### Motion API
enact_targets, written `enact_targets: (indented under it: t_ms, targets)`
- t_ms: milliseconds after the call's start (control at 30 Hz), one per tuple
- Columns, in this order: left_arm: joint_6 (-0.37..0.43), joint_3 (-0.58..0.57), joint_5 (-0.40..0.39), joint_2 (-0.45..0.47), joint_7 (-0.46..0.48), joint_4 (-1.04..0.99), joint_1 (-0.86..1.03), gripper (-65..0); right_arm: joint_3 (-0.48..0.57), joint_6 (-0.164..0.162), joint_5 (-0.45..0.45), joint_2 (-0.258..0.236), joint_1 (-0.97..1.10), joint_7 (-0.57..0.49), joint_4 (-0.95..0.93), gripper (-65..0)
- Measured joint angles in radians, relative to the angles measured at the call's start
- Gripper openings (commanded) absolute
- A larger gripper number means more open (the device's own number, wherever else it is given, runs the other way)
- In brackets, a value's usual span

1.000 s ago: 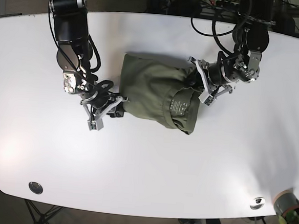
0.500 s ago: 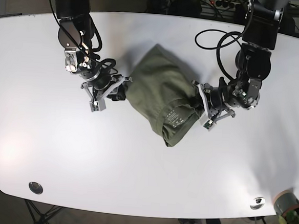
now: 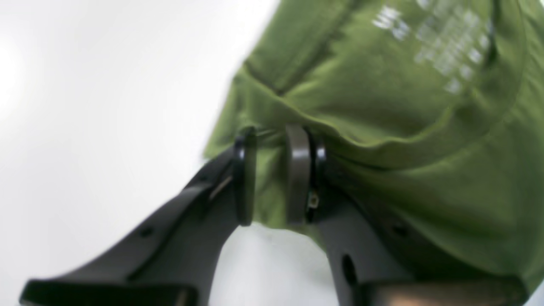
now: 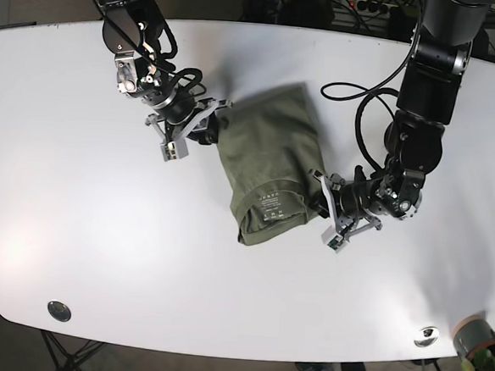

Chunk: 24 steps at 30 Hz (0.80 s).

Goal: Fold the T-shirt properly
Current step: 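Rotate the folded bundle with both grippers to square it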

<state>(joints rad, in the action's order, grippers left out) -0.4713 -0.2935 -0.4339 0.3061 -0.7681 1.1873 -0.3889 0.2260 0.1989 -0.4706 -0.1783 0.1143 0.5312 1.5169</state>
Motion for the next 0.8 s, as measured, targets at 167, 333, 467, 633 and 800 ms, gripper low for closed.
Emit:
enact_targets:
  t_ms: [167, 333, 467, 633, 800]
  targets:
    - [0.0, 0.005, 0.001, -0.017, 0.0, -0.003, -0.029, -54.9, 0.053, -0.003, 0.0, 0.031, 0.006, 0.01, 0.008, -54.9]
    - [0.0, 0.003, -0.007, -0.028, 0.006, -0.003, -0.047, -54.9, 0.063, 0.0, 0.001, 0.072, 0.011, 0.03, 0.007, -54.9]
    - [0.0, 0.003, -0.002, -0.017, 0.003, -0.003, -0.059, -54.9, 0.063, 0.0, 0.0, 0.081, 0.011, 0.047, 0.007, -54.9]
    - [0.001, 0.005, 0.001, -0.017, 0.003, 0.017, -0.067, -54.7, 0.063, -0.005, 0.012, 0.087, 0.016, 0.071, 0.029, -54.9]
    - [0.002, 0.007, -0.003, 0.006, -0.001, 0.138, -0.048, -42.1, 0.063, -0.006, 0.01, 0.065, 0.023, 0.08, 0.071, -54.9]
